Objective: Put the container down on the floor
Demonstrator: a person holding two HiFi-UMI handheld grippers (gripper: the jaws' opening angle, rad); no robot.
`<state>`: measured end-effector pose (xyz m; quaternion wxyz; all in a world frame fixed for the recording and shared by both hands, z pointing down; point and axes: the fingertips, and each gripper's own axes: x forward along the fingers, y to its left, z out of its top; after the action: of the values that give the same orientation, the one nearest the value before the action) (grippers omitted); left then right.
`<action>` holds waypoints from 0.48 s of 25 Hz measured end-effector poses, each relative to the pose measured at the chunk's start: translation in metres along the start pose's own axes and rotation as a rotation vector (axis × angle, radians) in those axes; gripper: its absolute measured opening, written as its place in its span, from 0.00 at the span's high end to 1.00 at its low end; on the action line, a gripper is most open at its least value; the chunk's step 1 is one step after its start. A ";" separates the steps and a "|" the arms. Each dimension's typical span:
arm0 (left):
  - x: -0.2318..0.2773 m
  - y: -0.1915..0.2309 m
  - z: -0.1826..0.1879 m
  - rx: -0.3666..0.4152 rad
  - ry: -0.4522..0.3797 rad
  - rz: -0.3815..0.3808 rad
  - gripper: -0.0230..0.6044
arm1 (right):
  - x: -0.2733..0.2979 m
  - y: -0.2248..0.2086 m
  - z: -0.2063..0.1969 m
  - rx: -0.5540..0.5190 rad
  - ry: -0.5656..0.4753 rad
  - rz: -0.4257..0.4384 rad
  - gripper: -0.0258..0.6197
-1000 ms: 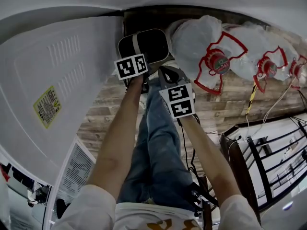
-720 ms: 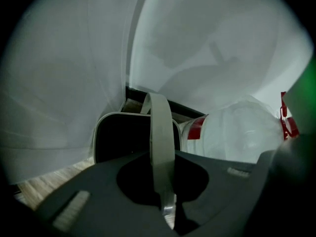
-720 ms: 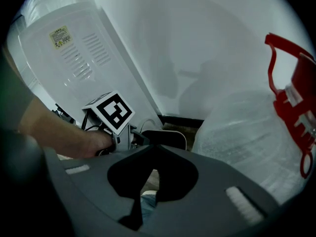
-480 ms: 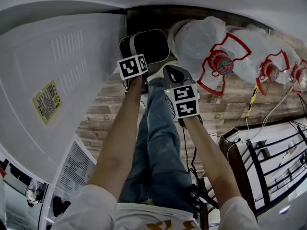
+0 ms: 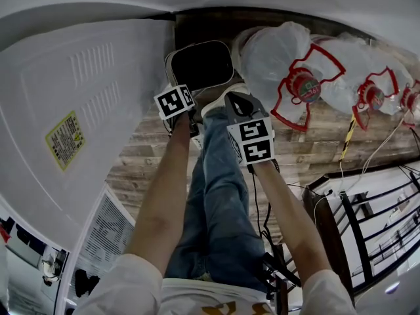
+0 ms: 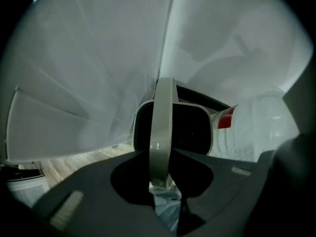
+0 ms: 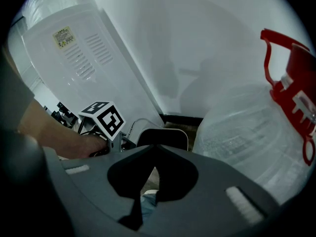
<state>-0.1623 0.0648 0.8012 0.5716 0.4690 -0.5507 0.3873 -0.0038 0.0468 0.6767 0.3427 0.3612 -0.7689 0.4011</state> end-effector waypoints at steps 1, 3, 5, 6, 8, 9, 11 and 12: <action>0.000 0.004 -0.003 -0.006 0.004 0.012 0.81 | 0.000 -0.001 -0.001 0.001 0.000 -0.001 0.92; -0.001 0.011 -0.007 -0.003 0.009 0.037 0.76 | -0.001 -0.002 -0.002 0.006 0.000 -0.004 0.92; -0.003 0.016 -0.010 -0.004 0.010 0.058 0.74 | -0.002 -0.003 -0.003 0.007 0.001 -0.006 0.92; -0.003 0.017 -0.011 -0.007 0.011 0.063 0.74 | -0.002 -0.003 -0.003 0.007 0.002 -0.007 0.92; -0.004 0.018 -0.013 -0.012 0.014 0.069 0.73 | -0.003 -0.003 -0.003 0.006 0.002 -0.008 0.92; -0.005 0.019 -0.014 -0.011 0.016 0.072 0.73 | -0.003 -0.002 -0.002 0.005 0.002 -0.008 0.92; -0.007 0.020 -0.013 -0.006 0.017 0.078 0.73 | -0.003 0.000 -0.001 0.003 -0.002 -0.009 0.92; -0.007 0.020 -0.013 -0.005 0.018 0.080 0.73 | -0.003 0.000 0.000 0.002 -0.003 -0.010 0.92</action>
<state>-0.1787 0.0832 0.7971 0.5616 0.4417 -0.5650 0.4127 -0.0024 0.0479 0.6738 0.3430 0.3659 -0.7673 0.3995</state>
